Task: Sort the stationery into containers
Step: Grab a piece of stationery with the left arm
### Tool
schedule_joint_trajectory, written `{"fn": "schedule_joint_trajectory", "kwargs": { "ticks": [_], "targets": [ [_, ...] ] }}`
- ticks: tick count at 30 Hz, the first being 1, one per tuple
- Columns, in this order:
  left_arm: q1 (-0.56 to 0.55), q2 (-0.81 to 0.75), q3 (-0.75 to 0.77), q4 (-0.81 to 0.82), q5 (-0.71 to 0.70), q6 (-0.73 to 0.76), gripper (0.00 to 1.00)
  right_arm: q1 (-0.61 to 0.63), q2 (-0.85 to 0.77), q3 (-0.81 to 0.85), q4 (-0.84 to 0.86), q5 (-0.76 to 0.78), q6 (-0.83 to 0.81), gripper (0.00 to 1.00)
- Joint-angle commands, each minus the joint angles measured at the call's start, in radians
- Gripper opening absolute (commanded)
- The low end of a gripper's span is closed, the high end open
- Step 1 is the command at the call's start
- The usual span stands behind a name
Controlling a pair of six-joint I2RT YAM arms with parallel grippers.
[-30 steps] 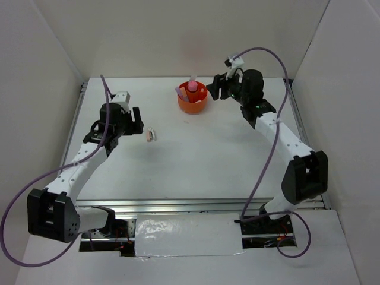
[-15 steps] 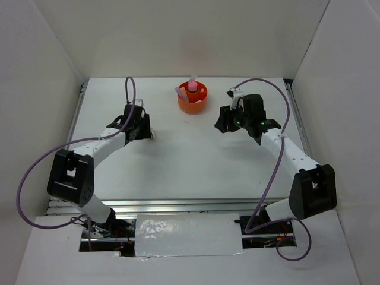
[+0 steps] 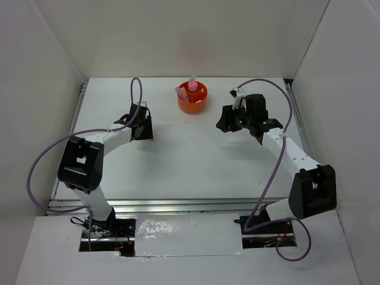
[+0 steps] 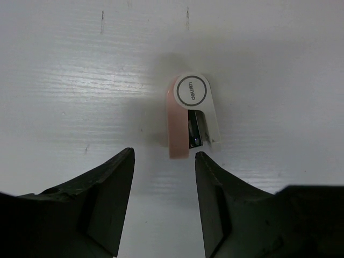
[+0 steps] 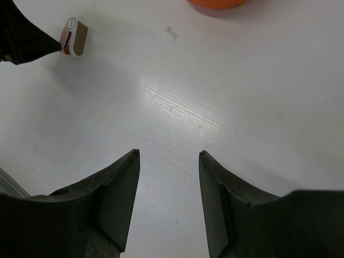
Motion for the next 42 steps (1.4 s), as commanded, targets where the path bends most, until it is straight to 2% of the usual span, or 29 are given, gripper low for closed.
{"fn": "schedule_joint_trajectory", "kwargs": {
  "ticks": [1,15,22,26,28,34,42],
  "targets": [
    [0.008,0.021,0.050,0.039,0.033,-0.014,0.61,-0.009,-0.014,0.030,-0.011,-0.027,0.017,0.55],
    [0.011,0.069,0.041,0.042,0.066,-0.003,0.47,-0.019,0.015,0.047,-0.020,-0.033,0.020,0.54],
    [0.012,0.081,0.040,0.036,0.057,0.002,0.46,-0.021,0.031,0.055,-0.025,-0.039,0.026,0.55],
    [0.012,0.080,0.039,0.027,0.057,0.006,0.53,-0.018,0.037,0.064,-0.028,-0.047,0.029,0.56],
    [0.011,0.077,0.033,0.027,0.061,0.008,0.53,-0.018,0.041,0.067,-0.033,-0.053,0.035,0.56],
    [0.014,0.073,0.022,0.030,0.078,0.008,0.47,-0.018,0.051,0.079,-0.039,-0.066,0.048,0.56],
    [0.015,0.029,0.001,0.024,0.095,0.006,0.47,-0.018,0.055,0.076,-0.042,-0.073,0.051,0.57]
  ]
}}
